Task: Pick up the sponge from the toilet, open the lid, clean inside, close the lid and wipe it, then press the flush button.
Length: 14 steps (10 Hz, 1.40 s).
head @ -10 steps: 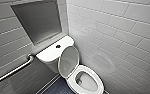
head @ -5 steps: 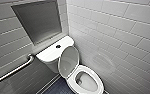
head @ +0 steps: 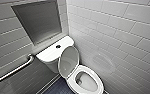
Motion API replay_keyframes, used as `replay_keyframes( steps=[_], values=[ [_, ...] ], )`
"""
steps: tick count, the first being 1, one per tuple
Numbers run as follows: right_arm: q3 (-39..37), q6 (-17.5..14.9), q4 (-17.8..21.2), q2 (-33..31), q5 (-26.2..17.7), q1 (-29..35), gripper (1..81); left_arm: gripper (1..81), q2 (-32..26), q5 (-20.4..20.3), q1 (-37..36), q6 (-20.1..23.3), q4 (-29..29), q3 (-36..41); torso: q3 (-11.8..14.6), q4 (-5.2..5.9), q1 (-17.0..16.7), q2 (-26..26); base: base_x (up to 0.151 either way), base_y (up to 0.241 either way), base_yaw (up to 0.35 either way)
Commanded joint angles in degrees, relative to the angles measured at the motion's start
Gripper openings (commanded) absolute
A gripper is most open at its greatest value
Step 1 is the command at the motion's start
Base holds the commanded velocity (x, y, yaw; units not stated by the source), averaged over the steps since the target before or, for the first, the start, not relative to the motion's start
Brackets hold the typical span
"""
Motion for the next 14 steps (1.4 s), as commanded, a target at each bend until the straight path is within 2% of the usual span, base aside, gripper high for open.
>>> replay_keyframes(
  steps=[1, 3, 4, 6, 11, 14],
  values=[
    [9.77, -0.41, -0.58, -5.49, 3.09, -2.41, 1.0, 81.1, 0.63, 3.28, -10.65, -10.0, -0.27, -4.17, 0.0, 0.0, 0.0, 0.0, 0.0, 0.0, 0.0],
    [14.87, -0.24, -1.37, -7.96, 4.67, -1.97, 1.0, 81.1, 0.98, 2.93, -16.02, -20.81, -0.18, -7.07, 0.02, 0.0, -0.02, 0.0, 0.0, 0.0, 0.0],
    [14.87, 0.37, -0.94, -8.04, 4.5, -1.27, 1.0, 81.1, 0.89, 2.84, -18.39, -26.39, -0.18, -8.56, 0.02, 0.0, -0.02, 0.0, 0.0, 0.0, 0.0],
    [14.96, 0.29, -1.28, -7.87, 4.32, -1.88, 1.0, 81.1, 0.54, 2.93, -22.26, -34.63, -0.18, -11.53, 0.02, 0.0, -0.02, 0.0, 0.0, 0.0, 0.0],
    [17.51, 0.12, -1.37, -9.71, 7.48, -4.43, 1.0, 81.1, 1.68, 3.02, -30.52, -47.09, -0.18, -16.74, 0.02, 0.0, -0.02, 0.0, 0.0, 0.0, 0.0],
    [18.56, 0.2, -1.46, -9.89, 7.48, -4.87, 1.0, 81.1, 4.84, 3.37, -33.78, -48.58, -0.27, -20.43, 0.02, 0.0, -0.02, 0.0, 0.0, 0.0, 0.0]
  ],
)
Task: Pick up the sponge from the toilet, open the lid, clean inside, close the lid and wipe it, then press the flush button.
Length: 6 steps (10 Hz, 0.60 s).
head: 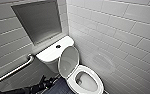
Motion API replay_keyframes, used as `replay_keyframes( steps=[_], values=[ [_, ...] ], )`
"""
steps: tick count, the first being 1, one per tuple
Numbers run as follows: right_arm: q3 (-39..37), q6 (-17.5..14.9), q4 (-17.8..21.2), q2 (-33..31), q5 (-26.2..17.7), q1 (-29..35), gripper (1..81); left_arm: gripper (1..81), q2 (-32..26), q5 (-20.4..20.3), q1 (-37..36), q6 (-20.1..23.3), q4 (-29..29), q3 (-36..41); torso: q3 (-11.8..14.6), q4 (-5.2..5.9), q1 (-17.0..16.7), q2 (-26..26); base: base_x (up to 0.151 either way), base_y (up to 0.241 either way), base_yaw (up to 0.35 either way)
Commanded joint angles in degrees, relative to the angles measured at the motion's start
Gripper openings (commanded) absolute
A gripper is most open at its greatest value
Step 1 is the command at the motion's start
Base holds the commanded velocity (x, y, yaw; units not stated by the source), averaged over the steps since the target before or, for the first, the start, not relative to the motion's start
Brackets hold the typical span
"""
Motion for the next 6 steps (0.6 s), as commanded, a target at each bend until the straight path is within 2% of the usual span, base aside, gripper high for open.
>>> replay_keyframes(
  steps=[1, 6],
  values=[
    [2.94, 0.03, -0.89, -1.98, -4.29, -1.07, 1.0, 81.1, 1.15, 2.41, -8.59, -1.71, -0.11, -3.09, 0.0, 0.0, 0.0, 0.0, 0.0, 0.0, 0.0],
    [3.91, -0.06, -0.8, -1.89, -3.77, -1.95, 1.0, 81.1, 6.17, 3.1, -13.77, -1.98, -0.19, -7.59, -0.02, 0.0, 0.0, 0.0, 0.0, 0.0, 0.0]
  ],
)
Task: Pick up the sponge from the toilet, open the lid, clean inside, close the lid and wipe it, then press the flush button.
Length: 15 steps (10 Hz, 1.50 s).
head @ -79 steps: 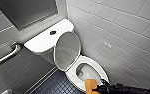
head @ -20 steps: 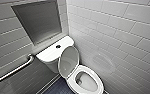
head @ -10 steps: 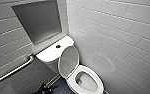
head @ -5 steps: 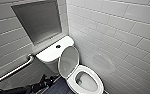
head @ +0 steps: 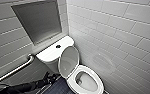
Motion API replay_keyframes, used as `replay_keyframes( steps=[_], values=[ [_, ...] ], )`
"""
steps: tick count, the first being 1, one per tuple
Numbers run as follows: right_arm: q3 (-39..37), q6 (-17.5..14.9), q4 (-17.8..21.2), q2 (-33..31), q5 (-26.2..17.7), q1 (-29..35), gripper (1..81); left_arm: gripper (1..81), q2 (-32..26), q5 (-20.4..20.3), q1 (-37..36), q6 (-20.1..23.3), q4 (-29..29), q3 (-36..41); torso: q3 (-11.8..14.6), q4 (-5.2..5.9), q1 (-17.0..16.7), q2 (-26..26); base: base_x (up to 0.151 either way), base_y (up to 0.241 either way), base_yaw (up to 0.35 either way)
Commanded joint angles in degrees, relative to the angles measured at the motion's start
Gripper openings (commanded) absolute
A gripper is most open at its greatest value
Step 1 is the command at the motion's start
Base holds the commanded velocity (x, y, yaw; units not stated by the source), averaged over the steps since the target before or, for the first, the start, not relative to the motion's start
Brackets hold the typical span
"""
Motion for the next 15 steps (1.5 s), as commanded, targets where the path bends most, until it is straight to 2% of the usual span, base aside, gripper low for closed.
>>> replay_keyframes(
  steps=[1, 3, 5, 7, 9, 11, 13, 14, 15],
  values=[
    [1.34, -0.03, -0.89, -1.84, -3.68, -1.6, 1.0, 81.1, 0.49, 1.34, -10.85, -0.43, -0.11, -0.02, 0.0, 0.0, 0.0, 0.0, 0.0, 0.0, 0.0],
    [1.34, -0.03, -0.89, -1.75, -3.68, -1.6, 1.0, 81.1, -0.47, 1.6, -10.85, -0.51, -0.28, -2.21, 0.0, 0.0, 0.0, 0.0, 0.0, 0.0, 0.0],
    [1.52, -0.03, -0.8, -1.4, -3.77, -1.34, 1.0, 81.1, -1.18, 1.68, -11.12, -2.45, -0.2, -1.96, 0.0, 0.0, 0.0, 0.02, 0.0, 0.0, 0.0],
    [1.34, 0.05, -0.89, -1.14, -3.77, -0.9, 1.0, 81.1, -0.39, 4.15, -11.12, -2.36, 2.42, 2.85, 0.0, 0.0, 0.0, 0.02, 0.0, 0.0, 0.0],
    [1.52, -0.03, -0.89, -1.05, -3.77, -0.29, 1.0, 81.1, -0.56, 5.12, -10.24, -2.36, 7.28, 8.94, 0.0, 0.0, 0.0, 0.02, 0.0, 0.0, 0.0],
    [1.08, -0.12, -0.89, -0.79, -3.85, -0.11, 1.0, 81.1, -1.78, 5.64, -9.98, -2.36, 9.2, 13.85, 0.0, 0.0, 0.0, 0.02, 0.0, 0.0, 0.0],
    [0.99, 0.05, -0.8, -0.87, -3.77, 0.15, 1.0, 81.1, -3.19, 8.6, -9.28, -2.01, 10.68, 18.24, 0.0, 0.0, 0.0, 0.02, 0.0, 0.0, 0.0],
    [0.99, 0.14, -0.54, -1.14, -3.77, 0.5, 1.0, 81.1, -3.99, 12.06, -7.18, -1.83, 13.51, 18.52, 0.0, 0.0, 0.0, 0.02, 0.0, 0.0, 0.0],
    [0.99, 0.32, -0.36, -1.49, -3.77, 0.51, 1.0, 81.1, -5.92, 13.99, -3.14, -0.6, 20.45, 19.66, 0.0, 0.0, 0.0, 0.02, 0.0, 0.0, 0.0]
  ],
)
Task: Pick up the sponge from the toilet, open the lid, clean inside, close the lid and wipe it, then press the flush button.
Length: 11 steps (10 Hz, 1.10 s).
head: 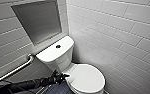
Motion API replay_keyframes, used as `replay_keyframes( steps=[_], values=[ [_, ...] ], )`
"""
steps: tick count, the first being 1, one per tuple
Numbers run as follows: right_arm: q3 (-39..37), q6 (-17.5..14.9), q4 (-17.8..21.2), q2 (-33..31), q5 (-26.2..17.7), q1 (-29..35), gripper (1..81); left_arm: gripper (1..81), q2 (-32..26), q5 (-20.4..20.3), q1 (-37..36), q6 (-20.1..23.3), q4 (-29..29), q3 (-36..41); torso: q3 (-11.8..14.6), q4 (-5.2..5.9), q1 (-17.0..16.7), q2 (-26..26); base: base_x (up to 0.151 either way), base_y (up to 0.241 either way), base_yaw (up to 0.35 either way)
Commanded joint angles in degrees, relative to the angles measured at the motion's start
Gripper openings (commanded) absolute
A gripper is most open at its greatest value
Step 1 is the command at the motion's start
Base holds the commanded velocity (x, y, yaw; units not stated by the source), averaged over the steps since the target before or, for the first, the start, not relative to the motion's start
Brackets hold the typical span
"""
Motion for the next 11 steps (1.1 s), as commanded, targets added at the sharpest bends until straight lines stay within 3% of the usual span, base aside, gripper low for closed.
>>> replay_keyframes(
  steps=[1, 3, 4, 7, 11],
  values=[
    [0.61, 0.29, -0.3, -2.3, -4.27, -0.1, 1.0, 81.1, -6.42, 6.61, 6.58, 3.99, 17.78, 5.57, 0.0, 0.0, 0.0, 0.0, 0.0, 0.0, 0.0],
    [-0.35, 0.47, -0.03, -1.77, -4.35, -0.1, 1.0, 81.1, -10.63, 4.7, 21.33, 7.68, 32.94, 5.92, 0.0, 0.0, 0.0, 0.0, 0.0, 0.0, 0.0],
    [-0.37, 0.39, -0.2, -2.03, -4.35, -0.19, 1.0, 81.1, -12.46, -1.18, 29.04, 8.3, 40.25, 5.15, 0.0, 0.0, 0.0, 0.0, 0.0, 0.0, 0.0],
    [2.44, 0.65, 0.22, -3.25, -2.27, -0.63, 1.0, 81.1, -16.08, -13.58, 46.56, 8.3, 50.69, 4.16, 0.0, 0.0, 0.0, 0.0, 0.0, 0.0, 0.0],
    [11.6, 6.01, 0.41, -12.5, 2.76, 3.06, 1.0, 81.1, -16.27, -14.05, 59.62, 8.3, 55.93, 4.25, 0.02, 0.0, 0.0, -0.02, 0.0, 0.0, 0.0]
  ],
)
